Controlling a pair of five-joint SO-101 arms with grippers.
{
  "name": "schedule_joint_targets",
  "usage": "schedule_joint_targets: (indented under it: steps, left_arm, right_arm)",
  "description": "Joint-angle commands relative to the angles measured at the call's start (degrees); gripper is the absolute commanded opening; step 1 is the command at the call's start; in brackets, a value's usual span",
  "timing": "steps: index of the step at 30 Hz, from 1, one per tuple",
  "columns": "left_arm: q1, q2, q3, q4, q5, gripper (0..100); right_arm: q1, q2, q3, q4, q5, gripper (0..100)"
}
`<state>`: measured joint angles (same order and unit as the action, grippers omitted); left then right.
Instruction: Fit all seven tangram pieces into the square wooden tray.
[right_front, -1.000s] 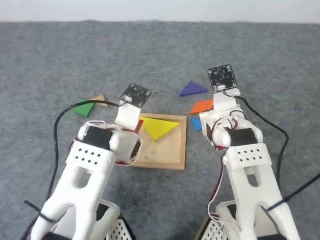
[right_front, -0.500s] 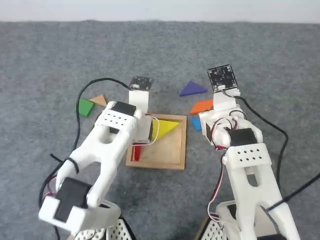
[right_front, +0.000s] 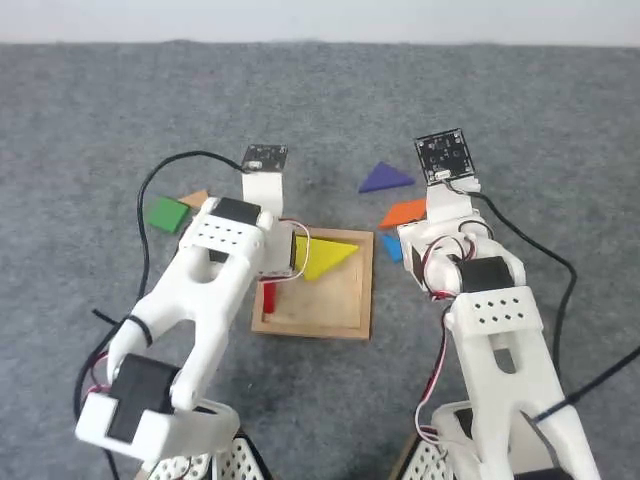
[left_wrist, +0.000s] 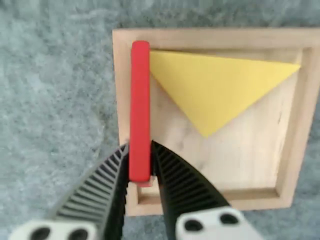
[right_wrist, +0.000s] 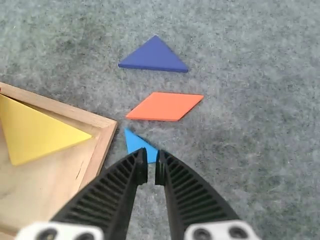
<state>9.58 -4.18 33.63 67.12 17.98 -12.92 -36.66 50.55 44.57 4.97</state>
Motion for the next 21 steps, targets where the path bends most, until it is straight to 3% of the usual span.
schedule_joint_targets:
  steps: [1,7,14,21]
  left_arm:
    - [0.4,-0.3,-5.0,3.4,0.6,10]
    - [0.6,-0.3,-7.1,8.7,5.5,26]
    - [1.1,-0.3,-7.1,8.8,5.5,26]
    - [7.7,-0.4,-6.8,10.1,5.5,26]
  right_arm:
    - [0.1,-2.2,-3.5,0.4,-0.6,4.0]
    - [-1.3,-2.2,-3.4,0.4,-0.4,4.0]
    - [-1.2,-2.2,-3.3,0.4,-0.4,4.0]
    - [-0.9,-2.2,-3.3,0.4,-0.4,4.0]
